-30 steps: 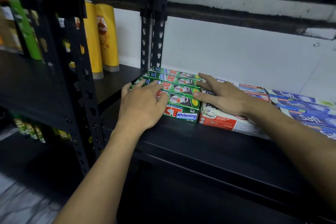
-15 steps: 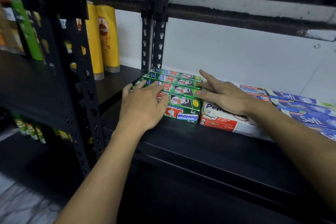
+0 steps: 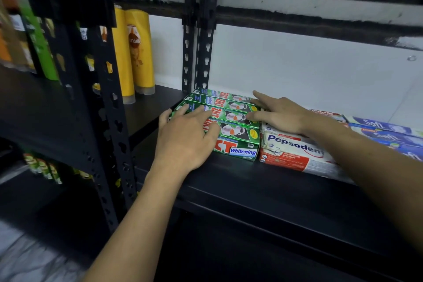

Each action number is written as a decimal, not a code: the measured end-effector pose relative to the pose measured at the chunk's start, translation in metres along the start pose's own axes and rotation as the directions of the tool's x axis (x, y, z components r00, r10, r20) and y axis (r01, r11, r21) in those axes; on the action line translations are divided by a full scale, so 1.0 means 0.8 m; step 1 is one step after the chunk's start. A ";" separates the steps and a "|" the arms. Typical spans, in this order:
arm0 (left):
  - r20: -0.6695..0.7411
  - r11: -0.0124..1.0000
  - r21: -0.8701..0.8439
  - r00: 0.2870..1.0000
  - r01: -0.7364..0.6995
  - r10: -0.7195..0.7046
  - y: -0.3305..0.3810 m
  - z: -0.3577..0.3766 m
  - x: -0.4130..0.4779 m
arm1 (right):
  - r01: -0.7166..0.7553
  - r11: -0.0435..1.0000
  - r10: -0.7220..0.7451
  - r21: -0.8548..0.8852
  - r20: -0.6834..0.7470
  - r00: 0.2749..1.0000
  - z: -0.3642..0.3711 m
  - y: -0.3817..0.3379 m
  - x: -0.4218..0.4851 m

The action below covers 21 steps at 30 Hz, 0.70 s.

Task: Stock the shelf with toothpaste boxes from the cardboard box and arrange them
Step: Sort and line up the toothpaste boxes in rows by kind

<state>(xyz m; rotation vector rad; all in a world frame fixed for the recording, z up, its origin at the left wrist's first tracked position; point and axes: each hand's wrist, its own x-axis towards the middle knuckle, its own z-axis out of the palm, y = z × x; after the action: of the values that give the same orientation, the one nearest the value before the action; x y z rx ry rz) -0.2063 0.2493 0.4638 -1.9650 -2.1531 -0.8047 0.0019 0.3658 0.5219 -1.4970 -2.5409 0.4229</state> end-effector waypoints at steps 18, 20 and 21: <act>0.008 0.999 0.035 1.000 -0.016 0.016 -0.002 0.003 0.002 | -0.023 0.999 0.015 -0.044 -0.173 0.985 -0.023 0.029 -0.103; 0.005 0.999 0.035 1.000 -0.017 0.017 -0.001 0.003 0.001 | -0.025 0.992 0.000 -0.120 -0.204 0.979 -0.017 0.039 -0.144; 0.005 0.999 0.036 1.000 -0.020 0.019 -0.001 0.002 0.001 | -0.014 0.987 -0.023 -0.161 -0.226 0.974 -0.011 0.045 -0.163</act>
<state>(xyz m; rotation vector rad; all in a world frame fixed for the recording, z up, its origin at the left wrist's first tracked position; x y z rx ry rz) -0.2068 0.2508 0.4622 -1.9688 -2.1320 -0.7533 0.0976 0.2698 0.5188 -1.4948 -2.4449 0.0394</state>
